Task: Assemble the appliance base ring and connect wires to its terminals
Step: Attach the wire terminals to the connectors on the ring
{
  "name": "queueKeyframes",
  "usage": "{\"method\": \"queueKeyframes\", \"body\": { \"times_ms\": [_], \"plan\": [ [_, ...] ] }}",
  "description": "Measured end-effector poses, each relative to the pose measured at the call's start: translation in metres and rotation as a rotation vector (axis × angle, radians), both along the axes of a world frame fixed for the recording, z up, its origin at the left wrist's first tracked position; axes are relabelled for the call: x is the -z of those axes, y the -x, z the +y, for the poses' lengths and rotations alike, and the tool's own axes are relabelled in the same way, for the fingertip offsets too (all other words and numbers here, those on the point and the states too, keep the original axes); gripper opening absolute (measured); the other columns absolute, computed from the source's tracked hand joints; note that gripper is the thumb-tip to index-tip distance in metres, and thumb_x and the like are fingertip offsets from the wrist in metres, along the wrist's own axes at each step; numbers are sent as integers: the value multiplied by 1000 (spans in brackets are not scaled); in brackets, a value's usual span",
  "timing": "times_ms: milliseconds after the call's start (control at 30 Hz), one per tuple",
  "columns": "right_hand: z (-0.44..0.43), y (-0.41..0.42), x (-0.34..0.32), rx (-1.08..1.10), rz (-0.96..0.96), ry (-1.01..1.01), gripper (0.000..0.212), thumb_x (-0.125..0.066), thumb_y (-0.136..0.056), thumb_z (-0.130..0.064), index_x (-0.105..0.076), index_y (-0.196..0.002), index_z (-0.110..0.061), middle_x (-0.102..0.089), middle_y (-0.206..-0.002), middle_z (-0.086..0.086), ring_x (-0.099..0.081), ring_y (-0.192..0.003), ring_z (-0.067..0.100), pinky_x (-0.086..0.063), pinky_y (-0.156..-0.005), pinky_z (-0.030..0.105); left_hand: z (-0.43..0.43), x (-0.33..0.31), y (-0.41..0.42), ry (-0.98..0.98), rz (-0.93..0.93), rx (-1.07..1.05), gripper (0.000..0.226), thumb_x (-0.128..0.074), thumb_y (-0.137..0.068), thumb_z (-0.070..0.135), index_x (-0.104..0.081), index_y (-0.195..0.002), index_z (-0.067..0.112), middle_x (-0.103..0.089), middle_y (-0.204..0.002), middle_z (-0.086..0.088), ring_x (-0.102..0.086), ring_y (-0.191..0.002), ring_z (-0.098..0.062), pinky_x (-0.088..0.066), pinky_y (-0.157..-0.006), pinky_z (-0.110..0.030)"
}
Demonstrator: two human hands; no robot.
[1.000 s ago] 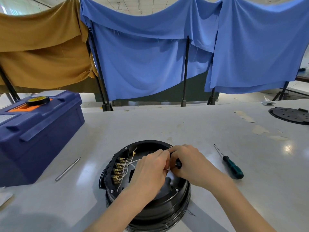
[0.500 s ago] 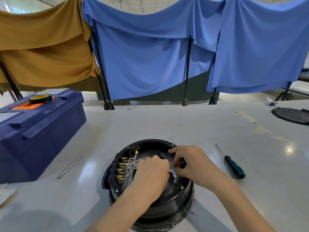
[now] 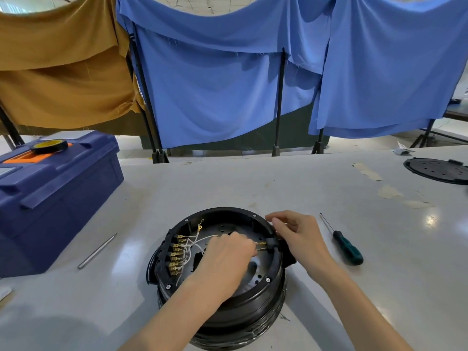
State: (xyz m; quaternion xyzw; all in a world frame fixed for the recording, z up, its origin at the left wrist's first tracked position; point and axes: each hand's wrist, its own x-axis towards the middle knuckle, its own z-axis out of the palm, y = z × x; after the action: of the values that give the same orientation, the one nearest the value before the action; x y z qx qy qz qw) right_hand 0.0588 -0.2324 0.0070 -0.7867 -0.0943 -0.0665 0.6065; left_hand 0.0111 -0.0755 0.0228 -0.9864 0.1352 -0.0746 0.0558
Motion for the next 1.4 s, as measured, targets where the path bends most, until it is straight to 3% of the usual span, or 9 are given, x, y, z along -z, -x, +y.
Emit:
{"method": "queueKeyframes", "body": {
  "times_ms": [167,267,367,533,767,1100,1233,1333,1400],
  "plan": [
    [6,1,6,-17,43,-46,27,-52,-97,-13,-74,-88,-27,-74,-80,-11,-69,-73,4,-49,-55,14,2,0,2,151,-11,66,22,-41,-102,27,-61,-99,18,-57,-100,0,-57,-97,-23,-35,-69,-30],
    [7,0,8,-1,53,-71,25,-51,-97,-12,-74,-92,-22,-75,-81,-8,-70,-75,7,-49,-55,15,4,-4,5,324,33,79,26,-41,-101,29,-65,-94,19,-54,-79,6,-60,-82,-20,-46,-73,-34],
    [10,-1,11,24,46,-66,24,-50,-96,-10,-73,-96,-18,-75,-85,-6,-69,-79,6,-53,-65,20,3,-8,7,358,79,62,27,-43,-100,26,-61,-81,19,-46,-56,5,-62,-69,-23,-50,-74,-40],
    [15,0,16,79,10,-47,26,-49,-96,-9,-73,-96,-18,-74,-87,-8,-68,-83,6,-55,-78,28,1,-10,5,269,90,77,29,-37,-102,26,-43,-74,21,-41,-64,4,-58,-80,-26,-46,-73,-39],
    [18,-1,18,101,-21,-18,26,-48,-96,-8,-73,-99,-16,-73,-88,-5,-67,-87,13,-54,-84,40,-2,-8,1,119,50,105,26,-36,-104,20,-60,-97,13,-60,-96,-6,-56,-91,-25,-38,-72,-32],
    [18,-3,19,111,-21,-39,24,-50,-95,-8,-73,-98,-15,-73,-86,-3,-68,-86,14,-54,-83,40,-10,-14,5,145,85,50,19,-44,-100,15,-62,-93,12,-63,-91,-7,-59,-90,-25,-47,-78,-36],
    [13,-2,20,78,-5,-55,21,-53,-95,-14,-74,-97,-17,-74,-86,-6,-69,-86,11,-56,-82,37,-11,-26,8,343,140,-114,19,-54,-95,25,-65,-85,14,-60,-81,-8,-64,-86,-28,-51,-80,-36],
    [13,-2,19,65,27,-150,11,-64,-88,-20,-75,-89,-20,-75,-83,-8,-70,-84,6,-54,-77,26,-7,-31,14,453,83,-222,20,-63,-90,33,-70,-104,20,-68,-98,-4,-65,-92,-23,-52,-85,-35],
    [15,-2,19,72,45,-177,12,-66,-84,-13,-75,-88,-20,-75,-82,-8,-70,-82,5,-53,-75,22,-7,-29,22,500,16,-268,18,-66,-87,39,-72,-95,24,-68,-93,2,-64,-91,-19,-52,-81,-35]
  ]
}}
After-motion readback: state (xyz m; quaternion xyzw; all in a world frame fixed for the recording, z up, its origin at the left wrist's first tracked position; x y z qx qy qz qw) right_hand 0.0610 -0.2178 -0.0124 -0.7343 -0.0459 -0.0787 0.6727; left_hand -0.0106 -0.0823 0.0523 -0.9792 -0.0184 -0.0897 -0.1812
